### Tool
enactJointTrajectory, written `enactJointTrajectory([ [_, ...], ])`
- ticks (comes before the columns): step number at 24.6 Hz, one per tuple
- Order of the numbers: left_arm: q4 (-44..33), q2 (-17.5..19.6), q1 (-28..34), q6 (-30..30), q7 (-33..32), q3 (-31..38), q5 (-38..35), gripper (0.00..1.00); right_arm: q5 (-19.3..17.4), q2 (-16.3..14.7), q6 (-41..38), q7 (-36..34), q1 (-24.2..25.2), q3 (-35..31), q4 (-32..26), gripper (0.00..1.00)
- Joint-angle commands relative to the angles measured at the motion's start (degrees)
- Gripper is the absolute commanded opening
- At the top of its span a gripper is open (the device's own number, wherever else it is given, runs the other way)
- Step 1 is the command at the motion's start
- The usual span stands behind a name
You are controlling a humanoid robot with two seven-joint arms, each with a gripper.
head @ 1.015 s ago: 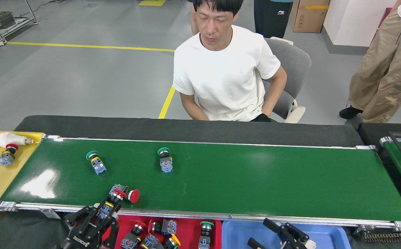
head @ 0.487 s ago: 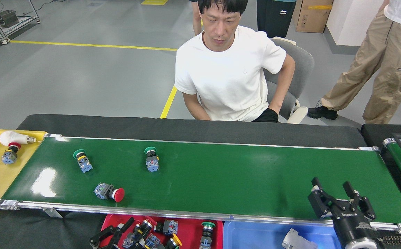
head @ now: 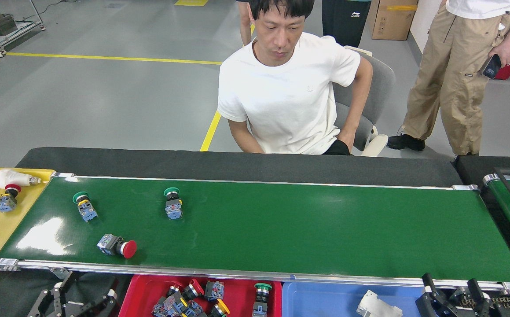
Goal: Pick switch part from conveyor to tray
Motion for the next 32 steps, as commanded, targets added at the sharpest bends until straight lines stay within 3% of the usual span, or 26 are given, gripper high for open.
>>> enactJointTrajectory([
  [1, 2.51, 1.69, -2.61, 1.49, -0.13, 0.02, -0.37, 1.0, -0.02, 0.01, -0.89, -0.61, 0.13, -0.41, -0.85, 0.98],
  [12, 19.65, 5.47, -16.23, 2.63, -0.13, -0.25, -3.53, 1.0, -0.11, 0.98, -0.98, -0.52, 0.83, -0.41, -0.85, 0.99],
  [17, 30.2, 8.19, -24.84, 3.07, 0.57, -5.08, -3.89, 0.98, -0.2, 1.06, -2.29, -0.52, 1.01, -0.32, -0.76, 0.99],
  [20, 33.54, 8.99, -26.95, 2.63, 2.51, -5.7, -3.8, 0.78, -0.2, 1.06, -3.35, -0.52, 1.1, -0.32, -0.68, 0.99],
  [21, 33.89, 8.99, -27.04, 2.63, 3.39, -5.87, -3.89, 0.53, -0.2, 1.06, -3.35, -0.52, 1.1, -0.32, -0.68, 0.99],
  [22, 33.89, 9.07, -27.04, 2.36, 3.74, -6.93, -3.89, 0.42, -0.11, 1.06, -3.44, -0.52, 1.1, -0.32, -0.68, 0.99],
  [23, 33.89, 9.16, -27.13, 2.01, 3.74, -8.33, -3.8, 0.2, -0.2, 1.06, -3.44, -0.52, 1.1, -0.32, -0.68, 0.99],
  [24, 33.89, 9.16, -27.13, 1.31, 3.74, -9.12, -3.62, 0.07, -0.2, 1.06, -3.44, -0.43, 1.1, -0.32, -0.59, 0.99],
  [28, 32.48, 8.37, -26.34, 0.52, 4.18, -8.95, -2.57, 0.03, -0.2, 1.06, -3.44, -0.43, 1.1, -0.32, -0.5, 0.99],
  [32, 20.53, 8.63, -19.13, 0.43, 4.18, -8.86, 1.91, 0.03, -0.2, 1.06, -3.35, -0.43, 1.1, -0.41, -0.5, 0.99],
])
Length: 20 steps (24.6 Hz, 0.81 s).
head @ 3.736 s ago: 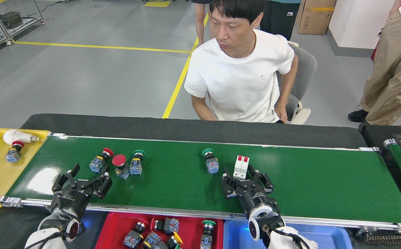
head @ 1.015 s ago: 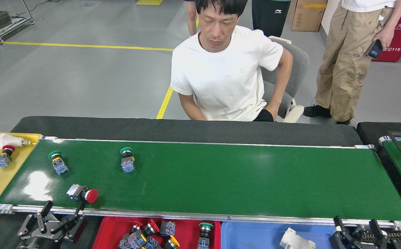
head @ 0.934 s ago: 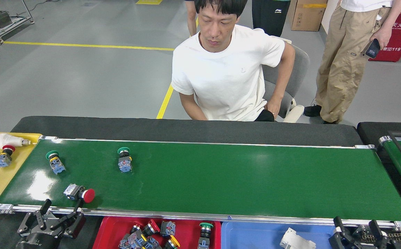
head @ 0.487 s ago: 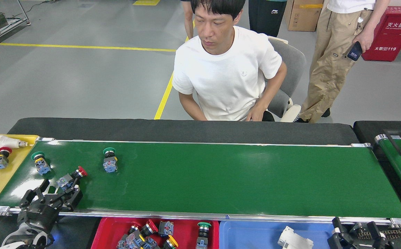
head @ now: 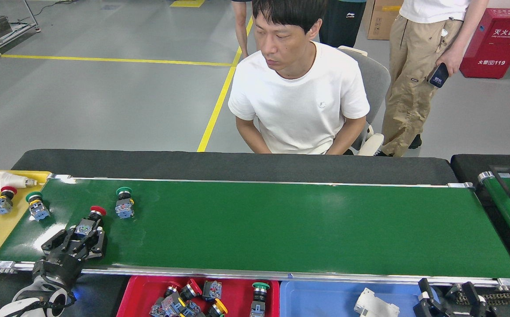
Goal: Pick switch part from conveyor to tray
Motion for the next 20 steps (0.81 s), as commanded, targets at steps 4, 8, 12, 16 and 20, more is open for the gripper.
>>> enactJointTrajectory([
  [4, -23.09, 0.97, 15.91, -0.82, 0.47, -0.01, 4.56, 0.03, -0.12, -0.09, -0.18, -0.24, 0.02, -0.34, -0.6, 0.99],
  [8, -34.77, 0.09, 26.63, -3.45, 0.91, -0.97, 4.21, 0.04, -0.12, -0.18, -0.18, -0.24, 0.02, -0.78, -0.52, 0.99],
  [12, -38.82, 1.06, 30.42, -7.76, 4.6, -6.16, 1.05, 0.05, -0.12, -0.18, -0.27, -0.24, 0.02, -0.87, -0.52, 0.99],
  [16, -39.09, 0.44, 31.29, -10.75, 8.56, -11.34, -7.04, 0.06, -0.12, -0.18, -0.27, -0.24, 0.1, -1.22, -0.52, 0.99],
  [20, -39.17, 0.0, 31.91, -10.75, 8.56, -12.14, -8.62, 0.07, -0.12, -0.18, -0.35, -0.24, 0.1, -1.22, -0.25, 0.99],
])
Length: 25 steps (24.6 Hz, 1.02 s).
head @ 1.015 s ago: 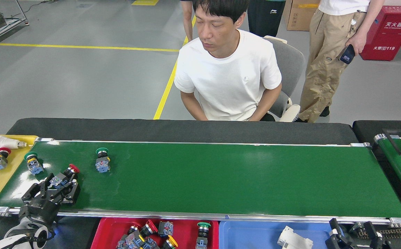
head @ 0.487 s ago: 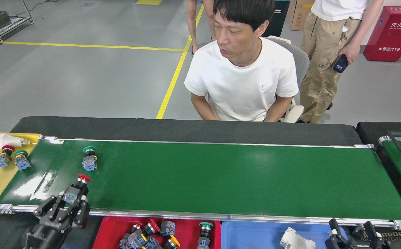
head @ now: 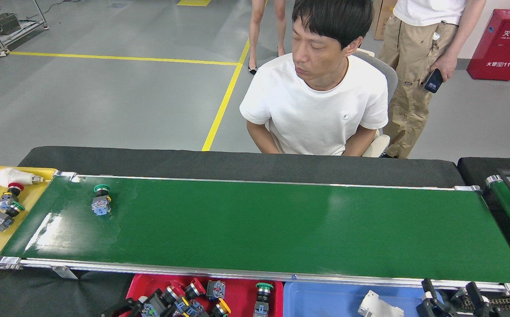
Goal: Pick switch part from conveyor to tray
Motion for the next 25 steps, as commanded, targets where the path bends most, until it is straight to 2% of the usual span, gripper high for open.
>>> enactJointTrajectory([
  [1, -0.82, 0.0, -0.09, -0.39, 0.83, -0.06, -0.14, 0.09, -0.12, -0.18, -0.31, -0.19, 0.07, -0.41, -0.39, 0.99],
  [2, -0.82, 0.0, -0.09, -0.39, 0.83, -0.06, -0.14, 0.16, -0.12, -0.18, -0.31, -0.19, 0.07, -0.41, -0.39, 0.99],
  [3, -0.82, -0.17, -0.09, -0.3, 0.83, -0.06, -0.14, 0.34, -0.12, -0.18, -0.31, -0.19, 0.07, -0.41, -0.39, 0.99],
  [4, -0.82, -0.96, -0.09, -0.04, 0.83, 0.29, 0.04, 0.61, -0.12, -0.18, -0.31, -0.19, 0.07, -0.41, -0.39, 0.99],
  [5, -0.73, -2.99, -0.09, 0.05, 0.83, 0.73, -0.05, 0.71, -0.12, -0.18, -0.31, -0.19, 0.07, -0.41, -0.39, 0.99],
  [6, -0.64, -4.48, -0.27, -0.04, 0.83, 1.7, -0.05, 1.0, -0.12, -0.18, -0.31, -0.19, 0.07, -0.32, -0.39, 0.99],
  [12, -1.52, -8.08, -0.01, -0.13, -0.4, 9.87, 1.97, 1.0, -0.12, -0.27, -0.31, -0.1, 0.16, -0.32, -0.39, 0.99],
  [15, -0.9, -10.72, -0.36, -0.04, -6.2, 16.72, 5.66, 1.0, -0.12, -0.18, -0.22, -0.1, 0.07, -0.32, -0.48, 0.99],
  [18, 0.41, -11.34, -1.94, 0.13, -9.72, 22.26, 9.0, 1.0, -0.12, -0.27, -0.05, 0.51, -0.01, -0.32, -0.48, 0.99],
  [22, 6.56, -11.42, -7.3, 2.68, -12.0, 24.37, 10.15, 1.0, -0.12, -0.27, 0.04, 1.57, -0.1, -0.32, -0.48, 0.99],
  [25, 8.68, -11.42, -8.79, 3.74, -12.18, 24.2, 10.15, 1.0, -0.65, 0.08, -0.05, 1.21, -0.01, -0.58, -0.31, 0.99],
])
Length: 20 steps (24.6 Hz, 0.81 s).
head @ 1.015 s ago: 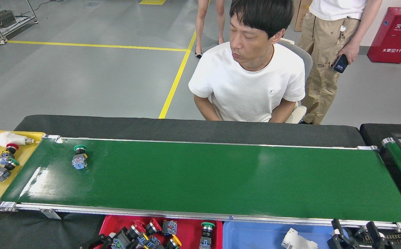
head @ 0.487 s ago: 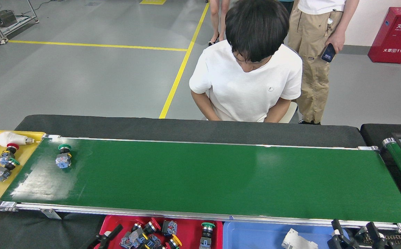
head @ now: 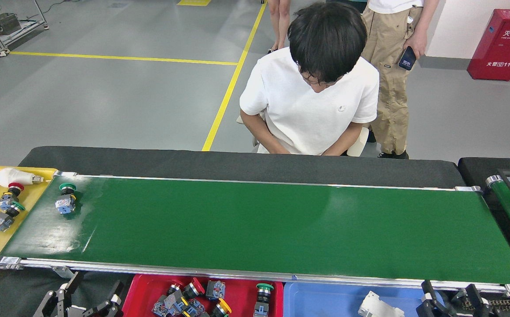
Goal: Pick switch part from conveyor to tray
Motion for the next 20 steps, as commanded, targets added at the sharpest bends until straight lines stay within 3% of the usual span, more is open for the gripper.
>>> enactJointTrajectory([
  [1, -0.14, -0.09, -0.5, 1.13, -0.45, 0.24, 0.27, 1.0, -0.39, 0.08, -0.06, -0.22, -0.06, -0.93, -0.46, 0.99],
  [9, -0.14, -1.15, -0.15, 4.47, -0.36, -0.9, -0.25, 1.0, -0.39, 0.17, -0.15, -0.4, -0.06, -1.2, -0.37, 0.99],
  [13, -1.11, -0.71, -0.24, 12.38, 0.17, -6.7, 0.01, 1.0, -0.39, -0.01, -0.24, -0.4, 0.29, -1.73, -0.37, 0.99],
  [20, -4.36, -1.94, 0.11, 17.22, -0.18, -13.29, -0.25, 1.0, -0.3, -0.01, -1.2, -0.4, 1.7, -3.57, -0.63, 0.99],
])
